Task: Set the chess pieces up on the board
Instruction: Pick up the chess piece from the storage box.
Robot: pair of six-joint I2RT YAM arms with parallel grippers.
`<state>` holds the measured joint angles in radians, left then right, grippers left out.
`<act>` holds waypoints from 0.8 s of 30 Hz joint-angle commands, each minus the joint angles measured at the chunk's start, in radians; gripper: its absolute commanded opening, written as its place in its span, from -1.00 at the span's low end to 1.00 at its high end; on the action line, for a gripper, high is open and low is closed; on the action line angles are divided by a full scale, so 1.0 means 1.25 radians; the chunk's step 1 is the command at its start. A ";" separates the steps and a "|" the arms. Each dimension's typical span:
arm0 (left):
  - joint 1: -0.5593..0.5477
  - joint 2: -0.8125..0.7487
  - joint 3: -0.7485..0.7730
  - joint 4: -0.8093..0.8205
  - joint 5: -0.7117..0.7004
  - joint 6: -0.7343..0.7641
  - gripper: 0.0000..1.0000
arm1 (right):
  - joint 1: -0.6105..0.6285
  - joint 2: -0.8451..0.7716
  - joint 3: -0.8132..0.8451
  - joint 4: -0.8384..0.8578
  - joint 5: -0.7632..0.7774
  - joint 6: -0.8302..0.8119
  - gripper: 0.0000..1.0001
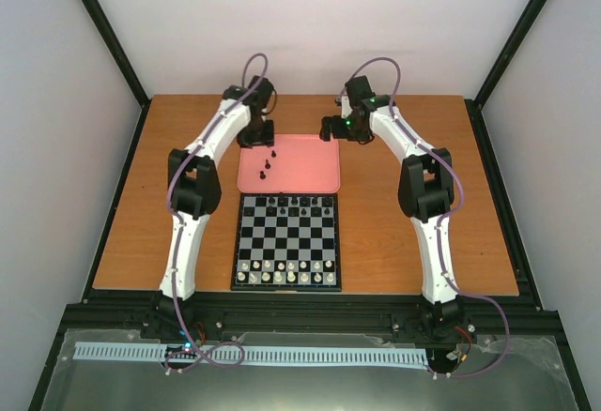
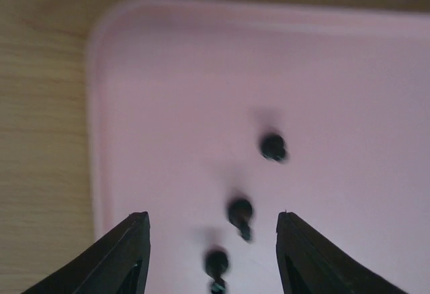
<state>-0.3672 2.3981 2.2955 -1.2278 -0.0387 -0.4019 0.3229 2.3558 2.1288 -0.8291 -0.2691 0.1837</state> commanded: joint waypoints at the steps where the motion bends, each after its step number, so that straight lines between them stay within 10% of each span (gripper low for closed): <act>1: 0.020 0.020 0.061 0.045 -0.040 0.034 0.08 | -0.002 -0.006 0.013 -0.008 -0.005 -0.005 1.00; 24: 0.034 0.019 -0.008 0.050 0.037 0.103 -0.02 | -0.002 0.040 0.081 -0.036 0.008 -0.005 1.00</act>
<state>-0.3222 2.4924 2.3379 -1.1614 0.0154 -0.3233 0.3229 2.3814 2.1754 -0.8547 -0.2691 0.1829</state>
